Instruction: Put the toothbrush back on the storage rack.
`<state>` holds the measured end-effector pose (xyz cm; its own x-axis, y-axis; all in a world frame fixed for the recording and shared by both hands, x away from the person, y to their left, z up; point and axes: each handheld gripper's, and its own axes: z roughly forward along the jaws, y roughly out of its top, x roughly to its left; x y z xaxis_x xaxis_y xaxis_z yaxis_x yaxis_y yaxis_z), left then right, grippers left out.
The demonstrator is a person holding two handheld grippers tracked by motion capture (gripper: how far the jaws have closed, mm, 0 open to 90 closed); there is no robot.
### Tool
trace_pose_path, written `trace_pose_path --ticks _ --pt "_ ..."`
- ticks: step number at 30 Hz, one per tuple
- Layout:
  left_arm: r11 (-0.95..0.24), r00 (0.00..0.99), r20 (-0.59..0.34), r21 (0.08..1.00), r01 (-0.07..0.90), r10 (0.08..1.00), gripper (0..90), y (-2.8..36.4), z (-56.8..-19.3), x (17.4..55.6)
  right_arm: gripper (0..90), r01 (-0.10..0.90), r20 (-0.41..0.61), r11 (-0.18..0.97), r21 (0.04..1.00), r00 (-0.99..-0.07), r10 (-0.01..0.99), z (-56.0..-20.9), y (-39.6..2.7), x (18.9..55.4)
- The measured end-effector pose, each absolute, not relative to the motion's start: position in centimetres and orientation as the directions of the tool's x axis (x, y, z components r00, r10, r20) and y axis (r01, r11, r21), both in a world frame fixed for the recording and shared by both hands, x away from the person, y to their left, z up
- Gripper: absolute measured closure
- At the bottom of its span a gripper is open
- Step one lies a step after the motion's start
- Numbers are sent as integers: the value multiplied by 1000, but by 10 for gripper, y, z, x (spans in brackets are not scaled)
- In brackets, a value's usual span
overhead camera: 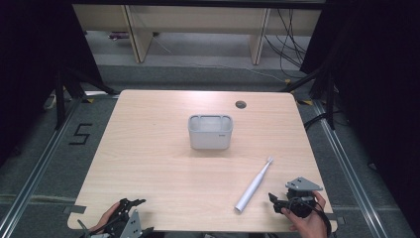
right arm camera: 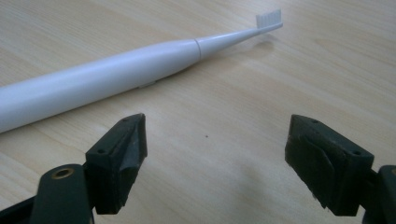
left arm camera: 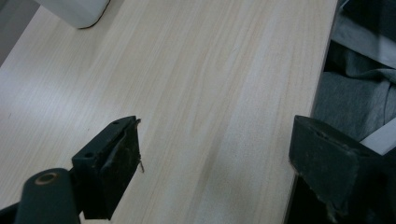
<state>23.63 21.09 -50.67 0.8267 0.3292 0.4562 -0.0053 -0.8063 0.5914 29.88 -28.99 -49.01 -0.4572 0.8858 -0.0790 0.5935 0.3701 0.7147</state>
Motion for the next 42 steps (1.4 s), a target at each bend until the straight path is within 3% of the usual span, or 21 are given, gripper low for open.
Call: trace_pose_path --ticks 15,21,24,33,37,42 --pt "-815 826 464 580 -10 320 160 211 -508 237 337 547 -44 365 753 -512 858 -484 -280 302" --pt "-813 826 463 582 -12 320 160 211 -508 237 429 566 58 306 766 -536 842 -480 -270 302" --pt "-812 829 460 584 -12 319 160 210 -508 237 469 538 23 337 772 -555 832 -478 -266 303" --pt "-817 827 466 576 -13 315 160 210 -509 237 589 534 55 351 769 -602 797 -475 -243 302" --pt "-816 827 464 578 -12 317 160 210 -509 237 651 485 -4 428 763 -658 753 -476 -230 308" --pt "-822 832 461 570 -11 308 160 210 -507 237 742 480 -7 466 743 -691 723 -480 -213 311"
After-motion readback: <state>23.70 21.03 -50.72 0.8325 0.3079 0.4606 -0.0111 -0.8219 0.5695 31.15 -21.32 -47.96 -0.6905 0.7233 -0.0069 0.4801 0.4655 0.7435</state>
